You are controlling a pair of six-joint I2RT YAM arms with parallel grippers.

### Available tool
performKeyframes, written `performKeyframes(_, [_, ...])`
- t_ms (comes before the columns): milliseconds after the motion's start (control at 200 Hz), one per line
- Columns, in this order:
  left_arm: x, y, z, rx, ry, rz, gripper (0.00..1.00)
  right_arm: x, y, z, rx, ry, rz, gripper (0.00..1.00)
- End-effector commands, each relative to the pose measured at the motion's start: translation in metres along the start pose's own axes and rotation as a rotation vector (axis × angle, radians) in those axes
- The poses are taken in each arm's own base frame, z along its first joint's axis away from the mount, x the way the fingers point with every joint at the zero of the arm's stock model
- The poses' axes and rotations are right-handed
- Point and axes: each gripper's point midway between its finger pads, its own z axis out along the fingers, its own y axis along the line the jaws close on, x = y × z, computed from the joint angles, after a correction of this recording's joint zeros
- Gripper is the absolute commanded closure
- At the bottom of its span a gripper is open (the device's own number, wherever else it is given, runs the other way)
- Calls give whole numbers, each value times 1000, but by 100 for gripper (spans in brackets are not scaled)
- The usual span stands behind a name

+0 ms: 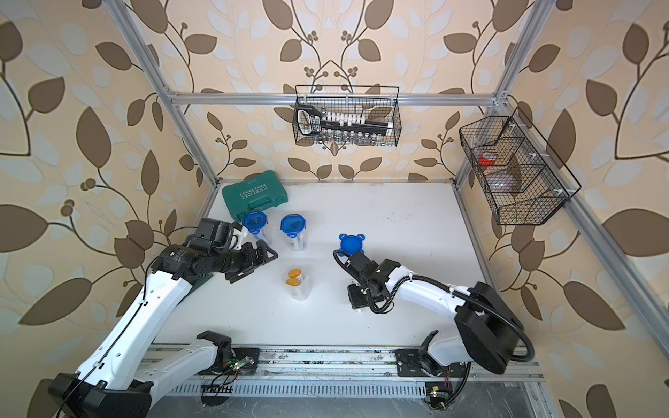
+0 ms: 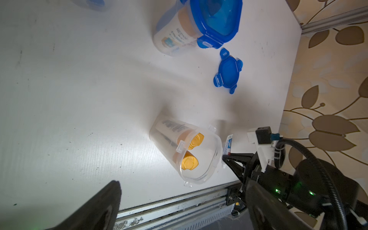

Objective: Pack away toiletry kits
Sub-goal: Pick up the toiletry item from the center of the board.

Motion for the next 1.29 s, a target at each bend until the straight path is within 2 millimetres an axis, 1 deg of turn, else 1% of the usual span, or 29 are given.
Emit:
performKeyframes(0, [4, -31, -9, 132, 51, 48, 2, -34, 37, -34, -152, -218, -116, 92])
performKeyframes(75, [13, -52, -8, 212, 105, 88, 1, -46, 66, -62, -257, -334, -198, 91])
performKeyframes(140, [23, -68, -3, 262, 163, 126, 1, -52, 87, -79, -341, -379, -243, 92])
performKeyframes(230, [36, -87, 1, 280, 198, 197, 1, -57, 113, -96, -421, -406, -294, 92])
performKeyframes(315, [39, -105, 2, 325, 196, 218, 1, -60, 137, -106, -476, -418, -334, 93])
performKeyframes(435, [37, -112, 13, 355, 196, 181, 2, -65, 162, -118, -544, -447, -351, 93])
performKeyframes(590, [39, -109, 21, 335, 216, 179, 10, -68, 184, -127, -606, -471, -365, 93])
performKeyframes(635, [40, -108, 23, 336, 225, 179, 13, -68, 188, -127, -611, -466, -373, 93])
performKeyframes(765, [45, -110, 29, 352, 244, 170, 29, -69, 193, -122, -615, -455, -378, 93])
performKeyframes(870, [47, -113, 29, 363, 245, 171, 43, -71, 193, -119, -603, -448, -372, 93])
performKeyframes(1045, [52, -108, 30, 360, 262, 176, 65, -74, 194, -116, -613, -445, -351, 93])
performKeyframes(1175, [55, -103, 30, 345, 268, 184, 77, -78, 196, -116, -608, -436, -346, 93])
performKeyframes(1205, [56, -102, 30, 340, 268, 188, 81, -78, 196, -115, -608, -435, -342, 93])
performKeyframes(1290, [55, -99, 28, 323, 259, 204, 90, -81, 197, -118, -614, -439, -336, 92])
